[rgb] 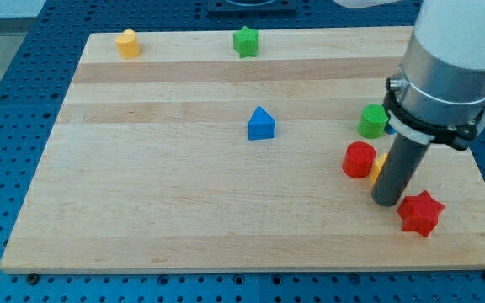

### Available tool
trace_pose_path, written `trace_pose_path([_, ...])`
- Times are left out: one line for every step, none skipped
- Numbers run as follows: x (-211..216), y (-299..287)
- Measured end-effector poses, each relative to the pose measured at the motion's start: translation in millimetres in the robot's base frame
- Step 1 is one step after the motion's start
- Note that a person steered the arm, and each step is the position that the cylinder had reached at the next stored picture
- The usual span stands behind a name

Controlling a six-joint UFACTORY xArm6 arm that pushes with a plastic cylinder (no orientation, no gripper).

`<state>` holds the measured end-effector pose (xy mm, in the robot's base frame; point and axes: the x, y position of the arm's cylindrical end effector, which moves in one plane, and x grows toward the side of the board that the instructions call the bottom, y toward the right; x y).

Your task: Place the yellow hexagon above the green circle

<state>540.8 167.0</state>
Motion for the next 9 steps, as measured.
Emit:
trace_pose_path([-3.5,13.2])
trace_pose_path([-13.6,21.0])
trace_pose_path([-28.4,21.0])
trace_pose_path([-43.6,21.0])
trace_pose_path([-60.7,21.0])
trace_pose_path([-78.5,21.0])
trace_pose_path([-88.5,13.8])
trace_pose_path([-88.6,-0.6])
trace_pose_path([-87.3,-21.1])
